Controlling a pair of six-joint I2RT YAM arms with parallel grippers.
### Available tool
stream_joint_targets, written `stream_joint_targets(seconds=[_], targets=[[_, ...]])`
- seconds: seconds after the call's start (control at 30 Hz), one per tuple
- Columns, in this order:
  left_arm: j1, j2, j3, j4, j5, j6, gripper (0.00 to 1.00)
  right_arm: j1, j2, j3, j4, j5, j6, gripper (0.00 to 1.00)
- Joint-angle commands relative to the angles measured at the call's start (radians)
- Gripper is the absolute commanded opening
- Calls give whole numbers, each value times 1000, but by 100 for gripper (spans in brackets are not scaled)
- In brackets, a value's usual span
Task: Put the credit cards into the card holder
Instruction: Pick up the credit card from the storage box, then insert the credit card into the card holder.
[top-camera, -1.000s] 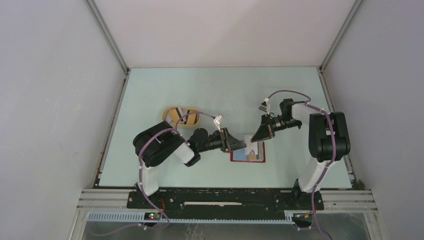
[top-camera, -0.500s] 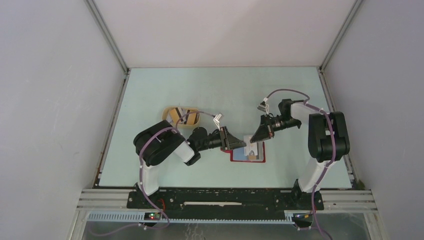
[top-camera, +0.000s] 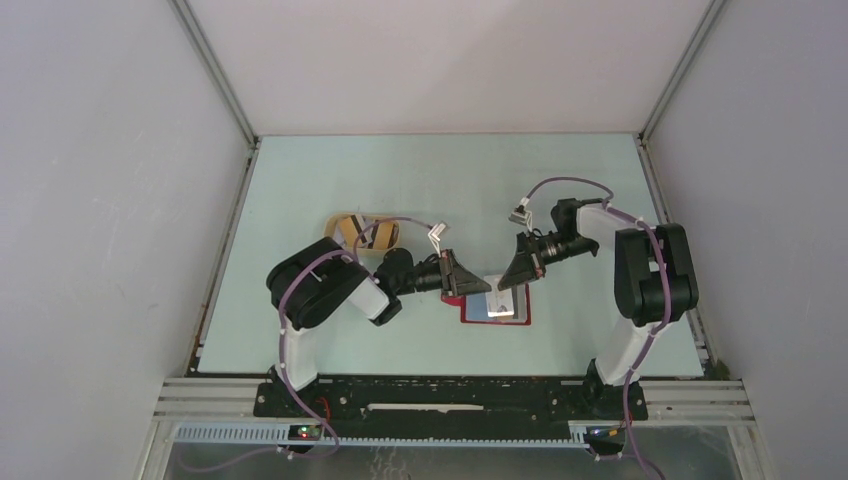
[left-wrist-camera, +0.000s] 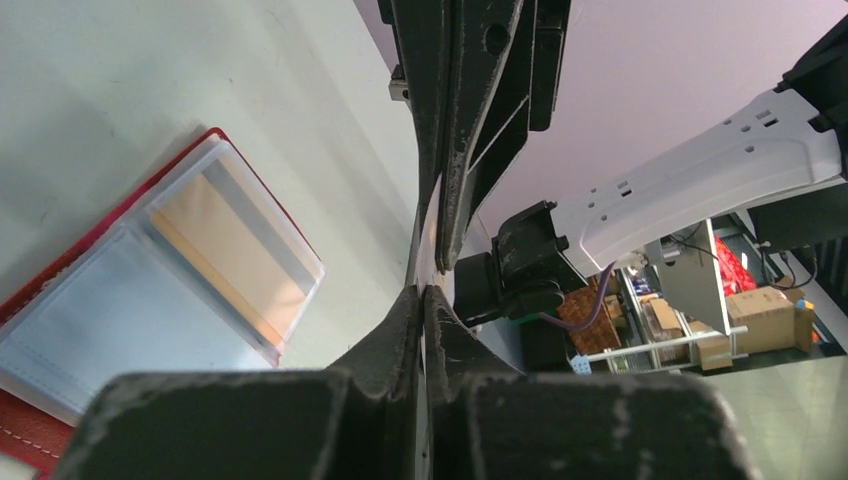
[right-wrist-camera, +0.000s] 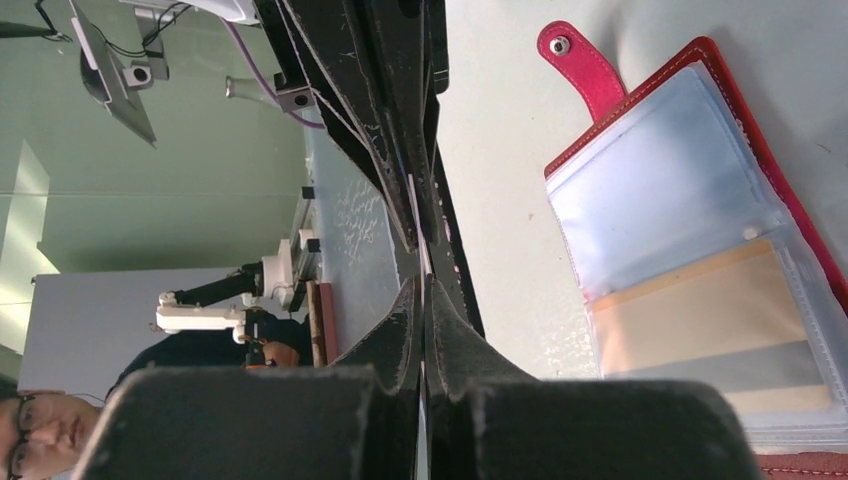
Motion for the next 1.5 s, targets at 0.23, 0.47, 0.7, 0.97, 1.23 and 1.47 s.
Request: stream_joint_targets(seconds=[0.23,0.47,0.7,0.97,1.23,1.47], targets=[[5,-26,20,47,78,29,0,31,-79,32,0,22,-32,26],[64,-33,-67,44,68,53,0,-24,-236,-2,170,304,99,48],[90,10,-47,20,18,15,0,-59,-276,-55,251,425,174,28],[86,32,-65,-17,-66,20,0,25,-161,-44,245,513,190,5],[71,64,-46,-61,-103,32,0,75,-80,-28,233,622,209,4],[69,89,-28,-74,-122,42,0,79,-51,-20,222,643,210,3]])
